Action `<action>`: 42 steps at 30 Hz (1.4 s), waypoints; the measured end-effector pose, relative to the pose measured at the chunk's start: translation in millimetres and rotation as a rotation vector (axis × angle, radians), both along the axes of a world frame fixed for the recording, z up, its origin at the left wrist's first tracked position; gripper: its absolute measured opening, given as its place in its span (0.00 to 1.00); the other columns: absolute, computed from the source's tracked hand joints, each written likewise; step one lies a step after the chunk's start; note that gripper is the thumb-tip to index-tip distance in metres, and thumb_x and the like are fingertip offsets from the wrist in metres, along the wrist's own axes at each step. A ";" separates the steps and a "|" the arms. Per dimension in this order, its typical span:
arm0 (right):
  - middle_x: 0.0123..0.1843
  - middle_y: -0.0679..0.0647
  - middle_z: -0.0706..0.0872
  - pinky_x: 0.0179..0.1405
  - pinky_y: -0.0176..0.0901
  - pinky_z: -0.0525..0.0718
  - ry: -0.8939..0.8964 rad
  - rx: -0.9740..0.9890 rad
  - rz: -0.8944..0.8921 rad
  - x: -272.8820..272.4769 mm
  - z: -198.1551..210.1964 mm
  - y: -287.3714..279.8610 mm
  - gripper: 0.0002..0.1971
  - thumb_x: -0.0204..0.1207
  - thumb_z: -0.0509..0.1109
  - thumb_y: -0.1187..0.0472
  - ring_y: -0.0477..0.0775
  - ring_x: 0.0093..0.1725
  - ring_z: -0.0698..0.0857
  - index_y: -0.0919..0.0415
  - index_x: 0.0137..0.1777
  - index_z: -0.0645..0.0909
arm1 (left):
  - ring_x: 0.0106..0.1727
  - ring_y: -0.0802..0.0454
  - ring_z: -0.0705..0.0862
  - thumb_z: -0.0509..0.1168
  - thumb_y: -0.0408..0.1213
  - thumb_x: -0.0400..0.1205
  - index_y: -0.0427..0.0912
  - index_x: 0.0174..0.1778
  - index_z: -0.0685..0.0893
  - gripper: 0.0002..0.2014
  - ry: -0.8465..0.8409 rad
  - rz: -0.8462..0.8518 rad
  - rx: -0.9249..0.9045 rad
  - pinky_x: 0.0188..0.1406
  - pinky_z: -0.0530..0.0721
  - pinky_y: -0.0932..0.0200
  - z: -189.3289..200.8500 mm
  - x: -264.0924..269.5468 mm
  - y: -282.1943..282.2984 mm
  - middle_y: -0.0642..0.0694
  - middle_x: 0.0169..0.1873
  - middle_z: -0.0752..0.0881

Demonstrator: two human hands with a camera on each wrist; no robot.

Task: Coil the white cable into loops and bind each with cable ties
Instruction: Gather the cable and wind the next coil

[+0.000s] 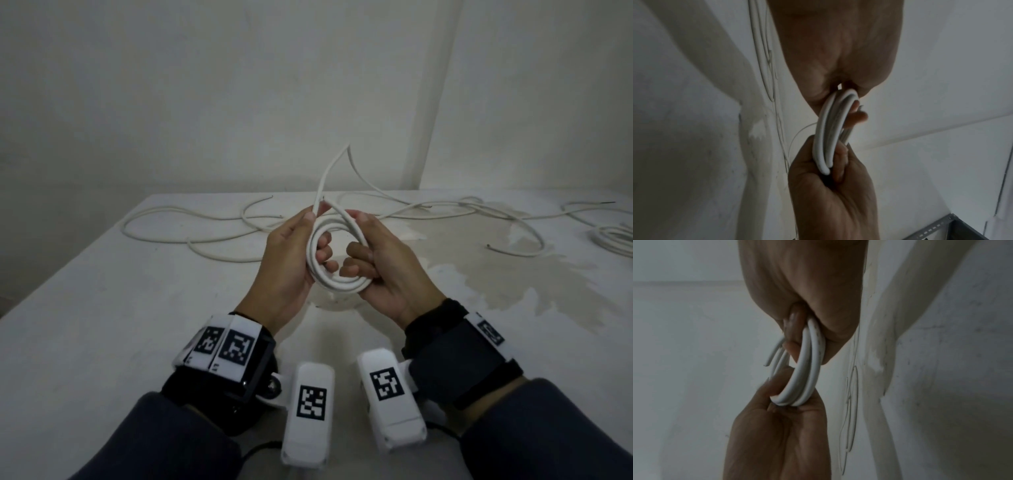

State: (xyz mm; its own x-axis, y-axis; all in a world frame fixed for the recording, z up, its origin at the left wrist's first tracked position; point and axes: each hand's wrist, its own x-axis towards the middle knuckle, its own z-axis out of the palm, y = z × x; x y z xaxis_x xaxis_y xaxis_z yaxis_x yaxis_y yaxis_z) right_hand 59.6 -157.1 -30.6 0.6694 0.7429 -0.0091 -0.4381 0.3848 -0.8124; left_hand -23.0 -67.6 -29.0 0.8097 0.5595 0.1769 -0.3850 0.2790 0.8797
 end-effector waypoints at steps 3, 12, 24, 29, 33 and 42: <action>0.17 0.46 0.63 0.13 0.31 0.67 0.028 0.028 0.036 -3.4 -1.4 1.1 0.13 0.88 0.55 0.57 0.41 0.14 0.58 0.62 0.58 0.79 | 0.20 0.59 0.66 0.53 0.34 0.88 0.38 0.55 0.83 0.13 0.001 0.017 -0.044 0.15 0.63 0.70 1.0 1.3 1.4 0.47 0.25 0.69; 0.24 0.50 0.63 0.16 0.32 0.71 -0.116 -0.041 0.048 -8.8 -1.4 0.9 0.06 0.84 0.63 0.54 0.42 0.16 0.62 0.55 0.48 0.78 | 0.18 0.59 0.65 0.56 0.32 0.87 0.39 0.52 0.85 0.12 0.092 0.088 0.007 0.14 0.61 0.68 1.1 -0.4 7.4 0.47 0.26 0.77; 0.20 0.46 0.62 0.16 0.33 0.67 -0.080 -0.021 0.140 -2.9 -3.0 -4.5 0.03 0.80 0.67 0.61 0.43 0.15 0.57 0.54 0.45 0.80 | 0.19 0.58 0.60 0.53 0.38 0.88 0.44 0.62 0.84 0.16 0.173 -0.032 0.199 0.16 0.59 0.67 3.0 -4.0 9.9 0.50 0.24 0.69; 0.19 0.46 0.63 0.18 0.34 0.64 -0.060 -0.041 0.148 -2.5 -3.0 -3.5 0.04 0.80 0.66 0.62 0.43 0.15 0.56 0.55 0.48 0.82 | 0.17 0.58 0.59 0.54 0.35 0.83 0.32 0.64 0.81 0.18 0.188 -0.075 0.183 0.16 0.58 0.67 4.4 -4.5 10.3 0.51 0.22 0.66; 0.20 0.46 0.63 0.19 0.35 0.68 -0.093 -0.075 0.172 -3.6 -4.7 1.4 0.13 0.79 0.68 0.59 0.43 0.16 0.58 0.58 0.62 0.76 | 0.17 0.59 0.59 0.62 0.45 0.85 0.39 0.57 0.87 0.15 0.188 0.078 0.267 0.14 0.59 0.69 3.1 -4.4 7.5 0.56 0.18 0.64; 0.61 0.58 0.83 0.59 0.50 0.83 -0.549 -0.204 -0.151 -1.6 4.9 -5.9 0.29 0.80 0.68 0.63 0.56 0.54 0.84 0.34 0.71 0.63 | 0.30 0.67 0.82 0.66 0.37 0.83 0.48 0.42 0.90 0.08 0.176 0.373 0.639 0.36 0.80 0.63 1.5 -5.0 13.8 0.61 0.27 0.87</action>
